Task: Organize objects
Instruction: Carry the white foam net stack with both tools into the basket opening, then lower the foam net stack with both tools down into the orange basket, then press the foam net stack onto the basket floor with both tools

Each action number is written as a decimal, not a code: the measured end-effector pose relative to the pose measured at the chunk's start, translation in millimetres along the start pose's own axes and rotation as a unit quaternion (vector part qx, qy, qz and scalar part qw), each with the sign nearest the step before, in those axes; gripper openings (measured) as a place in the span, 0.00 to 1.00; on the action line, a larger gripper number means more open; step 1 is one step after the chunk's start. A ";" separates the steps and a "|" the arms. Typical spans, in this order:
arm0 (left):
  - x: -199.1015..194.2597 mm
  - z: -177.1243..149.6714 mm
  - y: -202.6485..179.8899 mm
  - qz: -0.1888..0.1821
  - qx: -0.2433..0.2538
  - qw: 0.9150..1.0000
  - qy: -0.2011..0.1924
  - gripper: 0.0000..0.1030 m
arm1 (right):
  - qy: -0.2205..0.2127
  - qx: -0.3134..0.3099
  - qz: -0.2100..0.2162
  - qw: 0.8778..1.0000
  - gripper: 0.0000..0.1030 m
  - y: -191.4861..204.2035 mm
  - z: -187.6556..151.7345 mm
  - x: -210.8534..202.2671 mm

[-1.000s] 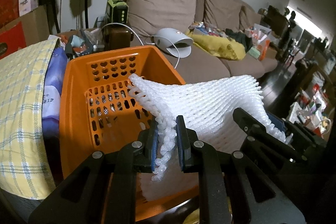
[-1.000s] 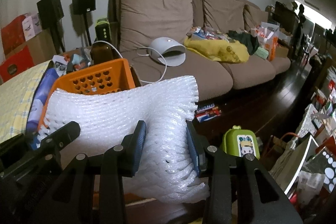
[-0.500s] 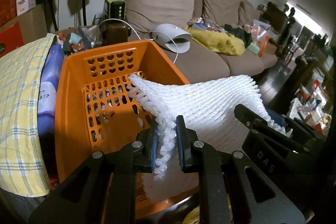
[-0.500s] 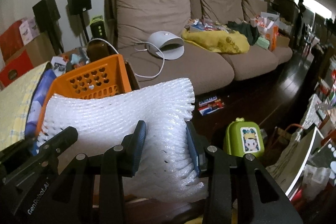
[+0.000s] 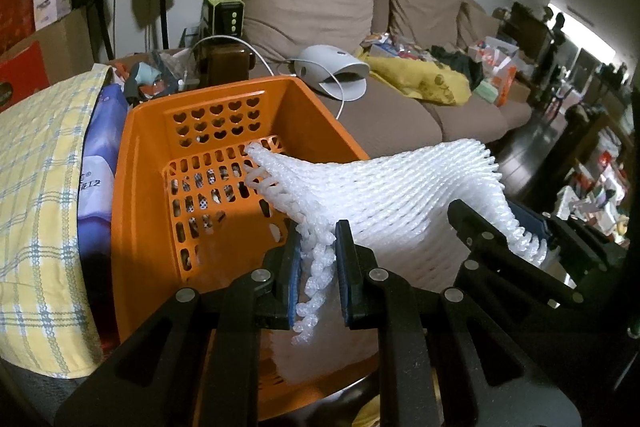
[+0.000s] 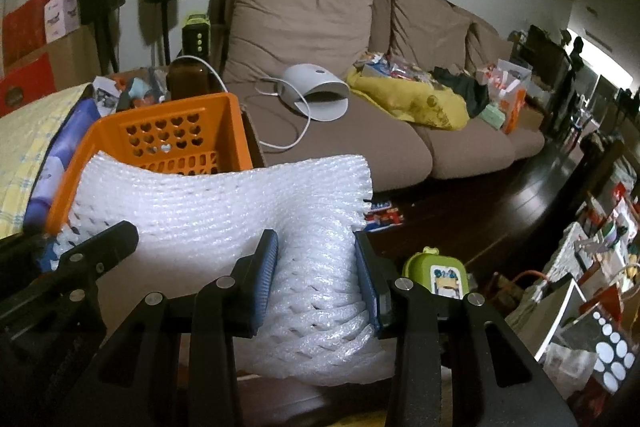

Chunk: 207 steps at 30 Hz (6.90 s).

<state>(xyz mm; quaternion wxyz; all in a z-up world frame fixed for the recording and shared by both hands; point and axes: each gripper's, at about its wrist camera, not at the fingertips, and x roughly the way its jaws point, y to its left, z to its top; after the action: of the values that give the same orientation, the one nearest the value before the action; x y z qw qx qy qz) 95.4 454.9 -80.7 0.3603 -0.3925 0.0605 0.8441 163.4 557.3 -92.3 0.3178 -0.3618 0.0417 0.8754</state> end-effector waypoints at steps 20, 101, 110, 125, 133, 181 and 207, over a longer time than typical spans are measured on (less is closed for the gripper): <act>5.4 -3.3 -2.6 0.014 0.008 1.000 0.002 0.14 | 0.003 -0.003 0.001 1.000 0.37 0.3 -0.2 3.4; -15.3 -16.8 37.7 0.095 0.038 0.994 -0.046 0.14 | 0.053 0.006 0.115 0.992 0.35 41.5 5.3 10.1; -10.0 -26.3 49.6 0.084 0.019 0.994 -0.069 0.14 | 0.064 0.003 0.108 0.992 0.34 47.0 2.3 19.4; -1.6 -25.2 48.9 0.078 0.019 0.996 -0.041 0.14 | 0.086 -0.016 0.103 0.991 0.35 52.4 -2.9 28.0; 3.3 -31.4 50.7 0.077 0.020 0.996 -0.033 0.14 | 0.099 -0.011 0.107 0.989 0.35 50.6 -5.3 32.9; 22.3 -42.0 68.6 0.071 -0.013 0.997 0.013 0.15 | 0.114 -0.034 0.089 0.989 0.37 68.4 -8.2 36.7; 27.2 -43.3 67.7 0.082 -0.009 0.996 0.018 0.15 | 0.135 -0.028 0.085 0.987 0.38 72.3 -10.6 43.1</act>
<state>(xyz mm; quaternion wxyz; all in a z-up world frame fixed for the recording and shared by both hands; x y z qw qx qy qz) 66.0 403.9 -141.7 0.2854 -0.4044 0.0912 0.8641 104.3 519.3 -139.9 0.2234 -0.4805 0.0903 0.8432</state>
